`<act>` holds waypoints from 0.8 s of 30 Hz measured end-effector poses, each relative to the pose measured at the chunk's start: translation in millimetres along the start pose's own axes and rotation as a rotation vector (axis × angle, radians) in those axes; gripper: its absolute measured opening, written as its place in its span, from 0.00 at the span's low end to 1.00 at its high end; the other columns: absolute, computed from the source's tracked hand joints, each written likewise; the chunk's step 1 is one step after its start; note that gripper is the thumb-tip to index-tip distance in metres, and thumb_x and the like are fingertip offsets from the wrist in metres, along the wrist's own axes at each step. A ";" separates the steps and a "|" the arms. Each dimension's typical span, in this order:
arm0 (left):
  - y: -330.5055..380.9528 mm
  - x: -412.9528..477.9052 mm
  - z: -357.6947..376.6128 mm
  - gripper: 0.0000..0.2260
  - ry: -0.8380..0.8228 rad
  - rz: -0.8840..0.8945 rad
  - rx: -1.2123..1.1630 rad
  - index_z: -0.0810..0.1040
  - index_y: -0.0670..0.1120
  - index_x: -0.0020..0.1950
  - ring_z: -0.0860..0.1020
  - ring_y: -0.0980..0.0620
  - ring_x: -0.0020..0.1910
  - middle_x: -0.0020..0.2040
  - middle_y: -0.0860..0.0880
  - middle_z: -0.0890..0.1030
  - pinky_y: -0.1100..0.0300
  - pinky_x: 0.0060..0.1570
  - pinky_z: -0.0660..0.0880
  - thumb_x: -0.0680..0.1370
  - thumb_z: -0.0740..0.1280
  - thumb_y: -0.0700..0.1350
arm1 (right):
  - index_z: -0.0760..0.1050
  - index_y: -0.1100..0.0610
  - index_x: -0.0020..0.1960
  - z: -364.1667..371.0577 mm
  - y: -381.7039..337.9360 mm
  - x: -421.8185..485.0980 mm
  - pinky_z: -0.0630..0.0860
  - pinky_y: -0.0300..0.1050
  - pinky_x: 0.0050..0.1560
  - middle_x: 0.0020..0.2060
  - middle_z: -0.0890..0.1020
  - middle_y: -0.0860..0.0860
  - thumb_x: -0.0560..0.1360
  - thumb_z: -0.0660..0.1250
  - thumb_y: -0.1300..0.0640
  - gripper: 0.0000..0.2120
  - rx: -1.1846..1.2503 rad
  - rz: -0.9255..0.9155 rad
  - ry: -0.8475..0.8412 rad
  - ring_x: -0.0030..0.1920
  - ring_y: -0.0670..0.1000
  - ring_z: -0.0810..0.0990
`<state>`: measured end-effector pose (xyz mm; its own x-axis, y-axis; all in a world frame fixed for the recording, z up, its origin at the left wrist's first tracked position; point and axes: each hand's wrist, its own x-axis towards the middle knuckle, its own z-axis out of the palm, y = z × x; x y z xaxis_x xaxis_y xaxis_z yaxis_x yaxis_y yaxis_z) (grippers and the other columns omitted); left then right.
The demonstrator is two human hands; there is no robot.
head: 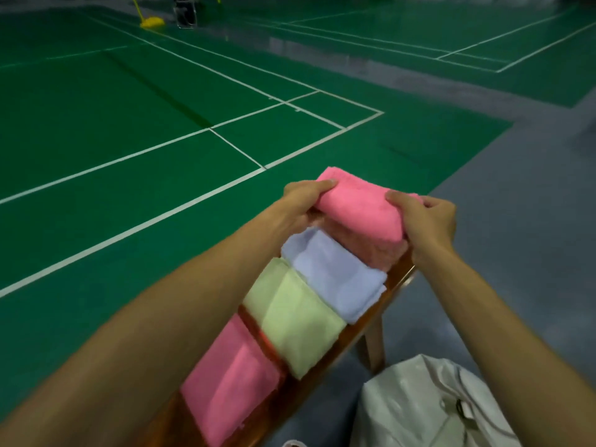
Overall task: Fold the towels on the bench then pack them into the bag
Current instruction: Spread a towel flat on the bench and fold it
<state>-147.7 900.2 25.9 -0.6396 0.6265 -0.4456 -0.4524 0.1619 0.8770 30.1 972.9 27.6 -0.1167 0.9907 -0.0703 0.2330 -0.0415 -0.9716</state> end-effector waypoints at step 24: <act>-52.9 49.5 18.4 0.24 -0.199 0.684 1.606 0.58 0.59 0.83 0.49 0.42 0.83 0.84 0.50 0.53 0.35 0.79 0.44 0.87 0.43 0.59 | 0.51 0.46 0.83 36.1 58.6 46.2 0.63 0.58 0.76 0.80 0.62 0.53 0.81 0.38 0.34 0.33 -1.063 -0.511 -0.543 0.77 0.60 0.66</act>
<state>-144.0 936.6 -39.2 -0.3014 0.9528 -0.0353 0.9259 0.3013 0.2280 3.5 1011.6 -40.8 -0.7347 0.6744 -0.0728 0.6642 0.6935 -0.2790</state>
